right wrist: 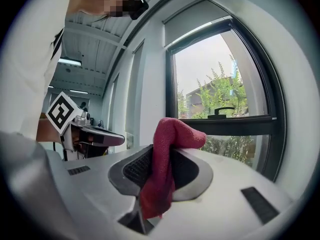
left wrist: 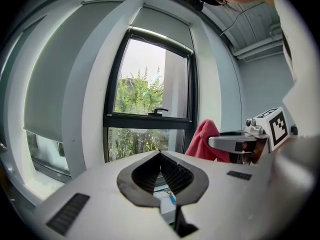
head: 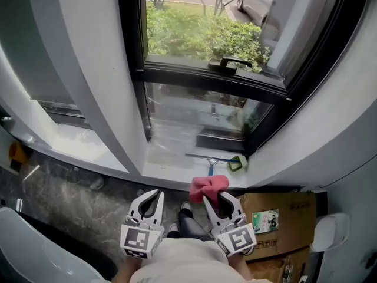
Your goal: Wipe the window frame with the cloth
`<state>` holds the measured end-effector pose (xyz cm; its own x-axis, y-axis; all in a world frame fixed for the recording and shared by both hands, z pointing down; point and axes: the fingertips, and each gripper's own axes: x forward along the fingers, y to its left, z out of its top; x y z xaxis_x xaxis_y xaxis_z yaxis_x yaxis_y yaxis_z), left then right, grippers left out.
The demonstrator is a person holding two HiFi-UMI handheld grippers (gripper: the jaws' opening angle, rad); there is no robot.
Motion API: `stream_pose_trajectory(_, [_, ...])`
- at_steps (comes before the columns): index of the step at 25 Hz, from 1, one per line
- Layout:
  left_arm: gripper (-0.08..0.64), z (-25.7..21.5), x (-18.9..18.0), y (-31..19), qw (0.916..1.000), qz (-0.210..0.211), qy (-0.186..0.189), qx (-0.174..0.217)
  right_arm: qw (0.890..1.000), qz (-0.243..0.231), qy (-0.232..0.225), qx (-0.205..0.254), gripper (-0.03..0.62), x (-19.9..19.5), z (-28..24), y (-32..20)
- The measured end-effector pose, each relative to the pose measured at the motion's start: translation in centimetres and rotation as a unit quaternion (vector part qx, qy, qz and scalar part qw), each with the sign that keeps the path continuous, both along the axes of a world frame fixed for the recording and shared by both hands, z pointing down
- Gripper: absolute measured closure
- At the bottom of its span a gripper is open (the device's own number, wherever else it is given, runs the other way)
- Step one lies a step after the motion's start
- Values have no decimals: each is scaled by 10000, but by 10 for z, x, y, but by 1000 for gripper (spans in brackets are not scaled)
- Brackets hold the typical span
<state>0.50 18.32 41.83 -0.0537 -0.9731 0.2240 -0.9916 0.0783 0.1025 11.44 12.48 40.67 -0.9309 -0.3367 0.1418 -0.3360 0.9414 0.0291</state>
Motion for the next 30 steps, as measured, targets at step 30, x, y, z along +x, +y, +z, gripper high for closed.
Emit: stream_pose_trajectory(30, [552,-30,-91,-186,9959,-675,-400,444,9950,-917,-34,397,500,-107,-15,-194])
